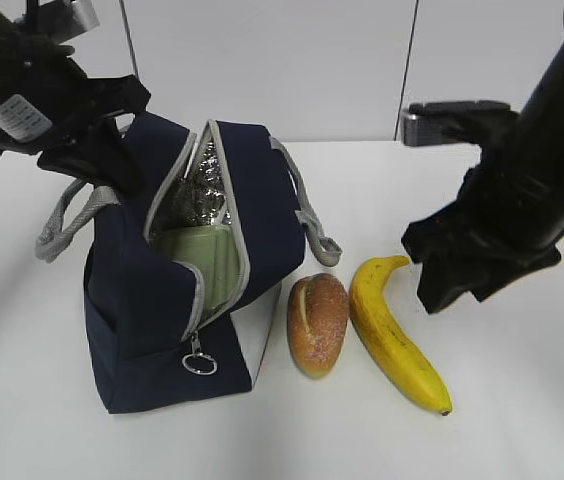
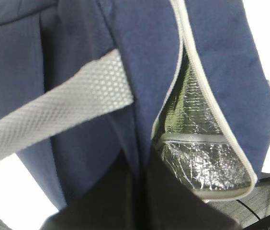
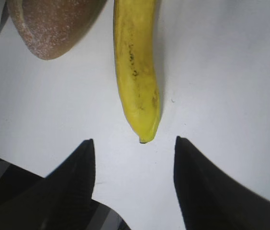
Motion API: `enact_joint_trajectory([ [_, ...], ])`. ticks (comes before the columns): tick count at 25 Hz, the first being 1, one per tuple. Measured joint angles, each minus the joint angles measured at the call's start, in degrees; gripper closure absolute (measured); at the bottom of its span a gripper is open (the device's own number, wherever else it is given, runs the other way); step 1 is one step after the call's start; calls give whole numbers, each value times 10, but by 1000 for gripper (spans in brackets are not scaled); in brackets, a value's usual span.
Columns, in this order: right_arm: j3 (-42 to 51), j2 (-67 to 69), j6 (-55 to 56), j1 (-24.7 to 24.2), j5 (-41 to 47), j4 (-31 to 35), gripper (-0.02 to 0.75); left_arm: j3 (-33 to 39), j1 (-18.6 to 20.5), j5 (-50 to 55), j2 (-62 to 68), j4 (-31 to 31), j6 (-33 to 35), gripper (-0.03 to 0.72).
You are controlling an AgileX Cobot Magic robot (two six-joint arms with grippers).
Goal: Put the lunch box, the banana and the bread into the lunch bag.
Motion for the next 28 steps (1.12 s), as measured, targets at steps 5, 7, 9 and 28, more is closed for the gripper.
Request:
enact_joint_trajectory([
  [5,53,11,-19,0,-51,-3,348,0,0,0,0,1,0,689],
  [7,55,24,-28,0,-66,-3,348,0,0,0,0,1,0,689],
  [9,55,39,-34,0,-82,-3,348,0,0,0,0,2,0,689],
  [28,36,167,-90,0,-165,45,174,0,0,0,0,6,0,689],
])
